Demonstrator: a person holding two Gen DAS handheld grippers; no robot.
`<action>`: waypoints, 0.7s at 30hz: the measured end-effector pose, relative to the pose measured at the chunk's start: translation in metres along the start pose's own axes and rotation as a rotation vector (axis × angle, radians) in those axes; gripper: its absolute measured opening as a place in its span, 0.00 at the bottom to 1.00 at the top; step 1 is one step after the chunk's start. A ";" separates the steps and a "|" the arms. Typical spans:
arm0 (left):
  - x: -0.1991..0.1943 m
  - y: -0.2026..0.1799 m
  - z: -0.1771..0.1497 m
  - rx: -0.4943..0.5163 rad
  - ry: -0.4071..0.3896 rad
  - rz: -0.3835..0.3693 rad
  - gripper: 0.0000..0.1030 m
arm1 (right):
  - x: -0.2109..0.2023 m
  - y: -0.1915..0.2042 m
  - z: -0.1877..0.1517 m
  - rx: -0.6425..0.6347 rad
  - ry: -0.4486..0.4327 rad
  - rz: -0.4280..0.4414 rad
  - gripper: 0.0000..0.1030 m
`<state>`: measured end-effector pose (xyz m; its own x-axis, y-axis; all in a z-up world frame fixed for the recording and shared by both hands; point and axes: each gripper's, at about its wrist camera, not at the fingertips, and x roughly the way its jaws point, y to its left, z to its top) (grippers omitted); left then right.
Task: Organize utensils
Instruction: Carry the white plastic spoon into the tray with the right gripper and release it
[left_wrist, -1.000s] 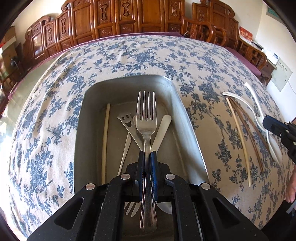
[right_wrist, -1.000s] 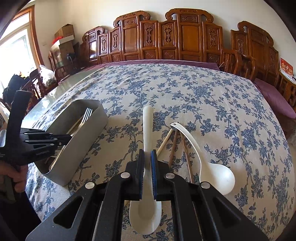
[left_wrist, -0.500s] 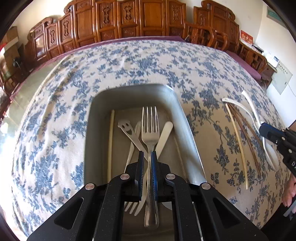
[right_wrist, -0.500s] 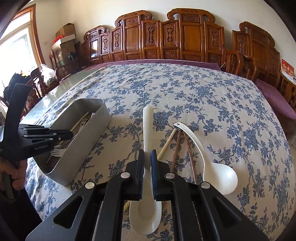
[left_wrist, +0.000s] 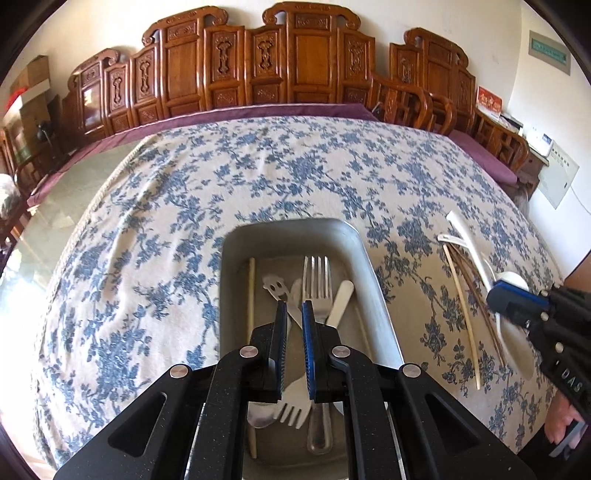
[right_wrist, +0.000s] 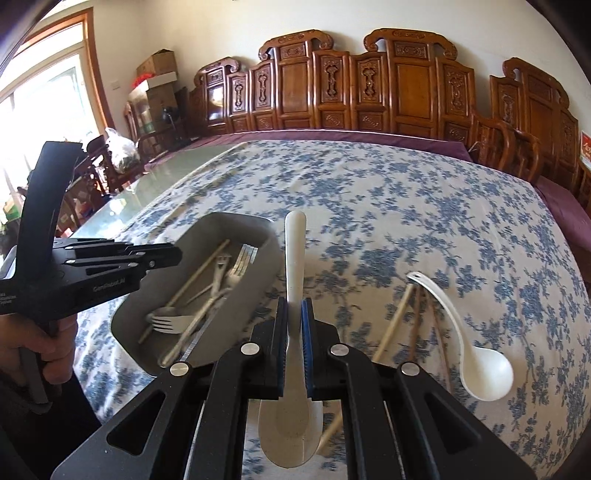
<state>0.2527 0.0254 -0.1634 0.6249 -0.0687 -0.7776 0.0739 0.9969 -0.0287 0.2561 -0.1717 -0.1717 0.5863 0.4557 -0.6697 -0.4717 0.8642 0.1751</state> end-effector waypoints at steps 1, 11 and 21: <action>-0.002 0.003 0.001 -0.004 -0.007 0.002 0.07 | 0.001 0.002 0.000 0.002 0.000 0.007 0.08; -0.017 0.028 0.009 -0.044 -0.053 0.011 0.08 | 0.010 0.035 0.016 0.026 0.001 0.094 0.08; -0.026 0.053 0.014 -0.081 -0.086 0.032 0.08 | 0.050 0.074 0.027 0.021 0.050 0.142 0.09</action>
<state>0.2509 0.0796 -0.1359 0.6907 -0.0362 -0.7222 -0.0083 0.9983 -0.0580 0.2688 -0.0793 -0.1731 0.4808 0.5629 -0.6723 -0.5333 0.7963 0.2854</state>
